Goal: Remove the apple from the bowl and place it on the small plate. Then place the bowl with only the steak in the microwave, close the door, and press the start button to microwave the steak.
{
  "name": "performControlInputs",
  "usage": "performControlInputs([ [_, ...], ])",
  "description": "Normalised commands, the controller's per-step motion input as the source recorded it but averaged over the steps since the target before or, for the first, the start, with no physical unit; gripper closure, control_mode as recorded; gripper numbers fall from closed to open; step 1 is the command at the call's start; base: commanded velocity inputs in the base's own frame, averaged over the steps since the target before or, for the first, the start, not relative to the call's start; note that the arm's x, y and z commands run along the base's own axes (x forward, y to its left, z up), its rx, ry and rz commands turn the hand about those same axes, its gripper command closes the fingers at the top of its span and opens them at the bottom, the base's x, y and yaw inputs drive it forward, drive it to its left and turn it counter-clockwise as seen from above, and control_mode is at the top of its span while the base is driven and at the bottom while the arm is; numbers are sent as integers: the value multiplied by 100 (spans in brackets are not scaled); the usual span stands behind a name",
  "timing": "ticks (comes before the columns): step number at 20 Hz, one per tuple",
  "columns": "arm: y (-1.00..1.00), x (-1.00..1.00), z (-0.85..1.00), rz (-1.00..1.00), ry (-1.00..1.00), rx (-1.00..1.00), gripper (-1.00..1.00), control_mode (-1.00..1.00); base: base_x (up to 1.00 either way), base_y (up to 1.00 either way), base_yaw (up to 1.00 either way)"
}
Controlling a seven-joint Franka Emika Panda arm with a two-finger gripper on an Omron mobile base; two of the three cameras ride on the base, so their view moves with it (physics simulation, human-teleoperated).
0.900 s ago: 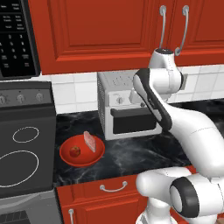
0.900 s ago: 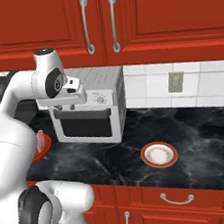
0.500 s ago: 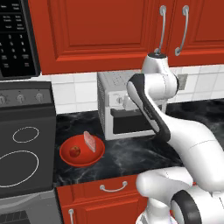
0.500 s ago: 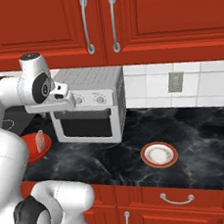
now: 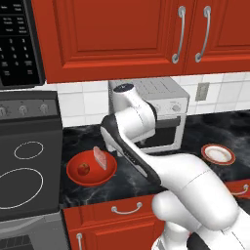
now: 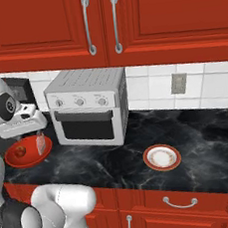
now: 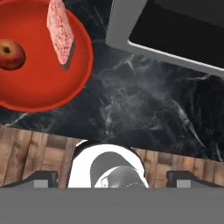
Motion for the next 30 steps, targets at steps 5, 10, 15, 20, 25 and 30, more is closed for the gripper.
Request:
performControlInputs([
  [5,100,13,-41,0,21,-1,-100,-100,0,0,0],
  [10,92,17,-52,0,6,0,-100,-100,0,0,0],
  [15,20,12,-48,-3,0,1,-100,-100,0,0,0],
  [20,20,27,-51,-1,-1,4,-100,-100,0,0,0],
  [25,21,25,-32,0,-8,2,-100,-100,0,0,0],
  [30,2,22,-12,0,-11,4,-100,-100,0,0,0],
])
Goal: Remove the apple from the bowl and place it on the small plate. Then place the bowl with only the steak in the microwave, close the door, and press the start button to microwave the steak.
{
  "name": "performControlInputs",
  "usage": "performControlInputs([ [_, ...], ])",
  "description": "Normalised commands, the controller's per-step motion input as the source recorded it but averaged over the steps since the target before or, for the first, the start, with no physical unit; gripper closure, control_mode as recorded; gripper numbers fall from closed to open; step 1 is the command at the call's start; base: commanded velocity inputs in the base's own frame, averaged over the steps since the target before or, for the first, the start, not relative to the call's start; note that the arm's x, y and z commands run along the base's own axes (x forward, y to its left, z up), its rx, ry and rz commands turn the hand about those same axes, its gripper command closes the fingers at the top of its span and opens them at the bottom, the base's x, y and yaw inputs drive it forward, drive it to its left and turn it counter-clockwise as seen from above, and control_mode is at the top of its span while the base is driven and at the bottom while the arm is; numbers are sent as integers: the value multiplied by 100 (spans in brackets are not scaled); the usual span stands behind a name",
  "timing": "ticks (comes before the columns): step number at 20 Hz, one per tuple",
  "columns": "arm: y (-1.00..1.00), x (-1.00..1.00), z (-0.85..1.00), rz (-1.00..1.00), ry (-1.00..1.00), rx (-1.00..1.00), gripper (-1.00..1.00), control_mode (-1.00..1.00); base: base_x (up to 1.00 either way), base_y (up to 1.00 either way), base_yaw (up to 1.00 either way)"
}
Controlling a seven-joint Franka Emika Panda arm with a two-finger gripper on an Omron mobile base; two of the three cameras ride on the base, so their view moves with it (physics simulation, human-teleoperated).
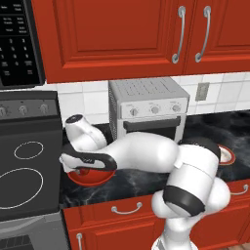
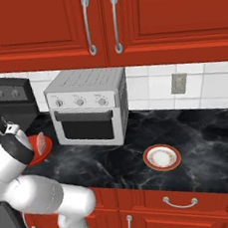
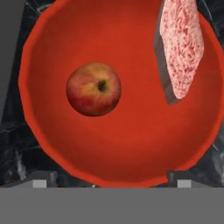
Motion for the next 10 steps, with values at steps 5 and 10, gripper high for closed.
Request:
performControlInputs([
  [5,9,28,-19,0,-4,3,-100,-100,0,0,0],
  [10,23,26,-20,0,-1,5,-100,-100,0,0,0],
])
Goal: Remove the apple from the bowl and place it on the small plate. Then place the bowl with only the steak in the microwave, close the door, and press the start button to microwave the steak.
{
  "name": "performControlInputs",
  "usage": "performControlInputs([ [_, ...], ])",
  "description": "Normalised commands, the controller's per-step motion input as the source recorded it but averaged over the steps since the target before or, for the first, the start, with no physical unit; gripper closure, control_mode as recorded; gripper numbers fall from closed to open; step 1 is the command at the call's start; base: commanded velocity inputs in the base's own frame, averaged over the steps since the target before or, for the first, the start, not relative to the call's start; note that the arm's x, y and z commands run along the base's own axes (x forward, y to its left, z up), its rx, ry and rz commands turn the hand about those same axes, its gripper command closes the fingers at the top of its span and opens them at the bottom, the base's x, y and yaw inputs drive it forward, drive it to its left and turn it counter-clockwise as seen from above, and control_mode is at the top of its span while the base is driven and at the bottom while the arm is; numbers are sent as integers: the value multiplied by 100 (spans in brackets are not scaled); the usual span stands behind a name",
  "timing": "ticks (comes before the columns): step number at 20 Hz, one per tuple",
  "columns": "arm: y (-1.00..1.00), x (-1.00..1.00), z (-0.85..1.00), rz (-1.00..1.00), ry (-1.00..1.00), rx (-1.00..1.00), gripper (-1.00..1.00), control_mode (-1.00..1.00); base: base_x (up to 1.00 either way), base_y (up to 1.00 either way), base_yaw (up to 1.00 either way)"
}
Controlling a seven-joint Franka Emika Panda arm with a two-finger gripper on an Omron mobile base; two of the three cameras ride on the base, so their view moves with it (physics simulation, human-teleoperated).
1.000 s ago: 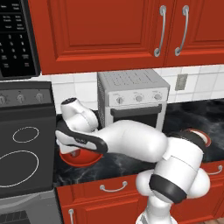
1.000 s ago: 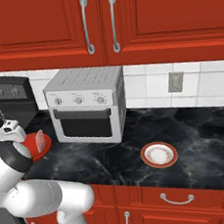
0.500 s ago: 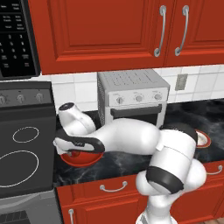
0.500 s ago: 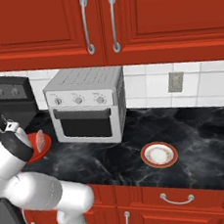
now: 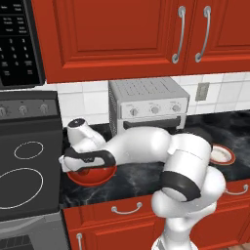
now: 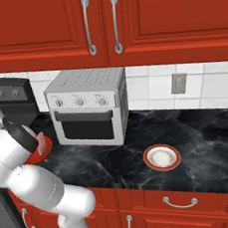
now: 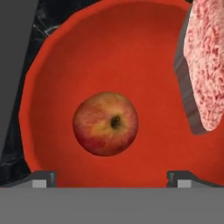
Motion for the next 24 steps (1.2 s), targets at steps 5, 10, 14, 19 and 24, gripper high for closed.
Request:
performControlInputs([
  [5,18,17,-22,0,-2,5,-100,-100,0,0,0],
  [10,0,15,-7,0,-9,9,-100,-100,0,0,0],
  [14,-9,5,-1,0,-8,12,-100,-100,0,0,0],
  [19,-34,-6,-5,0,-5,13,-100,-100,0,0,0],
  [24,-30,-3,-17,0,-1,12,-100,-100,0,0,0],
])
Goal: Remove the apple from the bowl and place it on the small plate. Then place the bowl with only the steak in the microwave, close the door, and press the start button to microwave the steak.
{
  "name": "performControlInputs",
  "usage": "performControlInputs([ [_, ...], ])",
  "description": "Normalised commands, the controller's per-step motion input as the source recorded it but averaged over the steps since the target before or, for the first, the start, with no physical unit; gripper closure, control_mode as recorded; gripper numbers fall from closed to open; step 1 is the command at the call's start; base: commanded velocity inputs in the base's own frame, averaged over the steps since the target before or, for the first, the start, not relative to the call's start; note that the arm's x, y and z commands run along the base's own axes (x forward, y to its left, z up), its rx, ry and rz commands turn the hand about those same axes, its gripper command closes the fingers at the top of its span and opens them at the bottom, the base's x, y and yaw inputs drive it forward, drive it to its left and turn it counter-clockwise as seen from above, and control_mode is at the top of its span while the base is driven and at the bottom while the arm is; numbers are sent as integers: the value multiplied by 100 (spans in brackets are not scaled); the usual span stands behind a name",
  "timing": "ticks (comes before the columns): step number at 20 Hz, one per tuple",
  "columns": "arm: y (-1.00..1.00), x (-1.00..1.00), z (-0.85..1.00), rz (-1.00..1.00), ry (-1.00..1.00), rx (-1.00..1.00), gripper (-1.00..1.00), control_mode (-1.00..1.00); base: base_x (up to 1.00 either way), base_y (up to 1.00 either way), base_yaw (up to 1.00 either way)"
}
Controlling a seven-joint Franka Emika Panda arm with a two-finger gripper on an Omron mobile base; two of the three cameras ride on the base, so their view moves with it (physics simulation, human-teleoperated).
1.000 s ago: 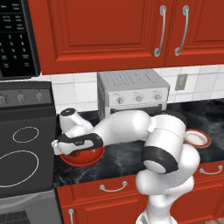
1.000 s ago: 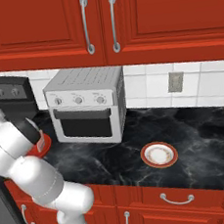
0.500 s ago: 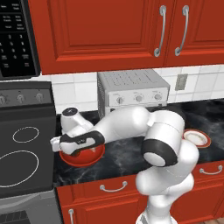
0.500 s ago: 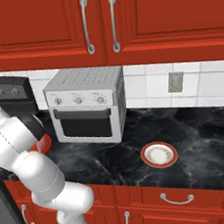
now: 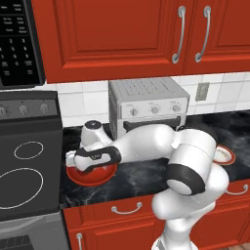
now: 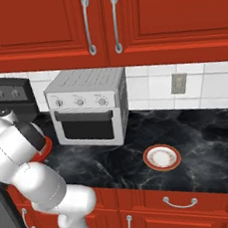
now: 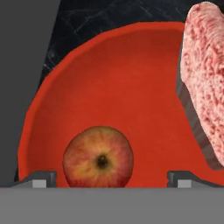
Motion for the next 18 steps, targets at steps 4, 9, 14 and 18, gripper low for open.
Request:
performControlInputs([
  [4,7,0,-23,0,0,2,-100,-100,0,0,0],
  [9,16,0,-13,0,0,0,-100,-100,0,0,0],
  [14,4,0,-20,0,0,0,100,-100,0,0,0],
  [18,1,-23,-22,0,-1,-2,100,-100,0,0,0],
])
